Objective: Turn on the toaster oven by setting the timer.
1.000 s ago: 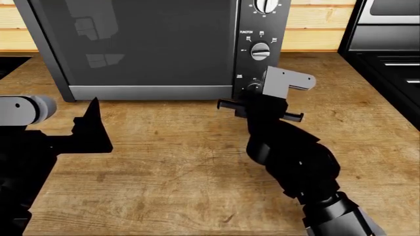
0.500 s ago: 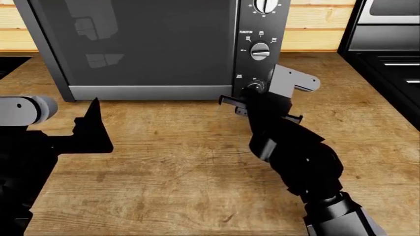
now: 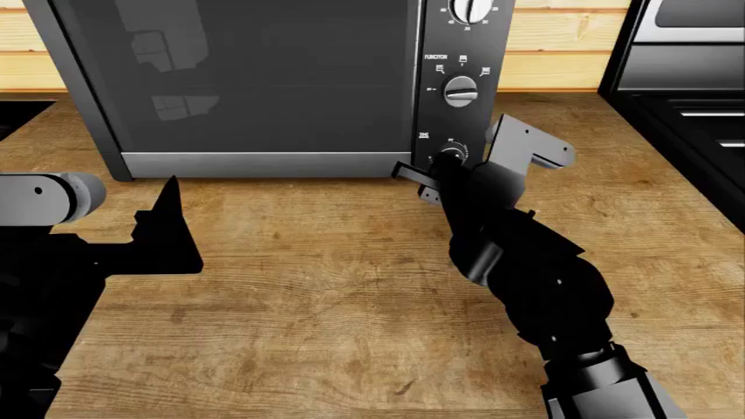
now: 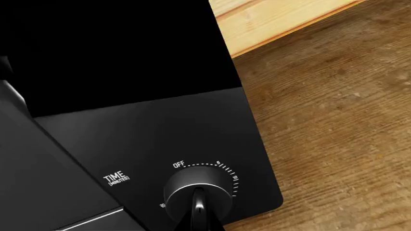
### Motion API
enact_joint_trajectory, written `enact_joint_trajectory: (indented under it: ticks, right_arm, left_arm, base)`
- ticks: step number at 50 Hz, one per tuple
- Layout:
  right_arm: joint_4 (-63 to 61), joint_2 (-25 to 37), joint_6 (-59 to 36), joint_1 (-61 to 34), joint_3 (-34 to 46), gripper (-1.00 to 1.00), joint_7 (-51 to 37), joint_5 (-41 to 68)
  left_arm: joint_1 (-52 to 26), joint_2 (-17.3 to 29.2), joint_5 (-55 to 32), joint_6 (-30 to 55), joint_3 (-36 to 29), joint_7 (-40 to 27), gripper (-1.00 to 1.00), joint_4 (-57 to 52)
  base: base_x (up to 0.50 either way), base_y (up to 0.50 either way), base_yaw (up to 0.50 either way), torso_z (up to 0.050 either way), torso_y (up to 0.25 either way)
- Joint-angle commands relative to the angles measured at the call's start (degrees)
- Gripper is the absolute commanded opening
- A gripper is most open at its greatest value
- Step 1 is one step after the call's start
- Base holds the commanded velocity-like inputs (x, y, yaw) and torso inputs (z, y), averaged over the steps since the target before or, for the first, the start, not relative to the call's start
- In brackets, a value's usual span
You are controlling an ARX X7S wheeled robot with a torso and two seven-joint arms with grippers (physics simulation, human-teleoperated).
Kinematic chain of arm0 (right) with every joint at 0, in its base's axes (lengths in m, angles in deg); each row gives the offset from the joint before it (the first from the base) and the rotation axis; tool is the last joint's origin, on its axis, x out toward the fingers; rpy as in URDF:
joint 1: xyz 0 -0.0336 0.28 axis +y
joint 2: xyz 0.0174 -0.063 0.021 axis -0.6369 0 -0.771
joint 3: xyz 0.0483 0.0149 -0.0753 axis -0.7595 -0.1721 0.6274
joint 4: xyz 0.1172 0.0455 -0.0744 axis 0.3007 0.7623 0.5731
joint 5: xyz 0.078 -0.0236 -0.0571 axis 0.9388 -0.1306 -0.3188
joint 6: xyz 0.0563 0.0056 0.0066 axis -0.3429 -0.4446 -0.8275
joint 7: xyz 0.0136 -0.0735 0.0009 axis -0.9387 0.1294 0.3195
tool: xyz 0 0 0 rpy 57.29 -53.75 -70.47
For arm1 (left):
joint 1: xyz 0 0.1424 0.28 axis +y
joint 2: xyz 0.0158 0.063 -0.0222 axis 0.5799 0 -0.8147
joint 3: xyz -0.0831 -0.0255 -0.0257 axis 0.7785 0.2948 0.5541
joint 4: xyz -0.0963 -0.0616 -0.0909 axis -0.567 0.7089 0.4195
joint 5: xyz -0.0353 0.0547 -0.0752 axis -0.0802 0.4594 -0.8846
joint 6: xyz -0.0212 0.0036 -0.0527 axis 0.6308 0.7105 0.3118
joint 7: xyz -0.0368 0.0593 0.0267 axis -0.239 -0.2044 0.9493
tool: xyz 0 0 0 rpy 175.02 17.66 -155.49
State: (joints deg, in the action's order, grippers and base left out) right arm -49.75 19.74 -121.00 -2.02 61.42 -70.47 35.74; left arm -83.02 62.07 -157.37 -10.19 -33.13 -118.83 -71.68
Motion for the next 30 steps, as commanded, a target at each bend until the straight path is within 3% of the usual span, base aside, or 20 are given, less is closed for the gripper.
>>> enact_joint_trajectory:
  ticks: [1,30]
  right_arm:
    - [1.12,-1.09,0.62,0.57,-0.45,-1.00,1.68,5.95]
    - [1.53,-1.89,2.10,2.08,-2.73,-1.00,1.50,10.94]
  left_arm:
    - [-0.22,0.00,0.03,-0.15,-0.50,-0.12,1.00,0.08]
    - [0.29,0.52,-0.15,-0.87,-0.58,-0.37,1.00,-0.18]
  base:
    - [0.00,0.00,0.00,0.000,0.000]
    - [0.00,0.00,0.00,0.000,0.000]
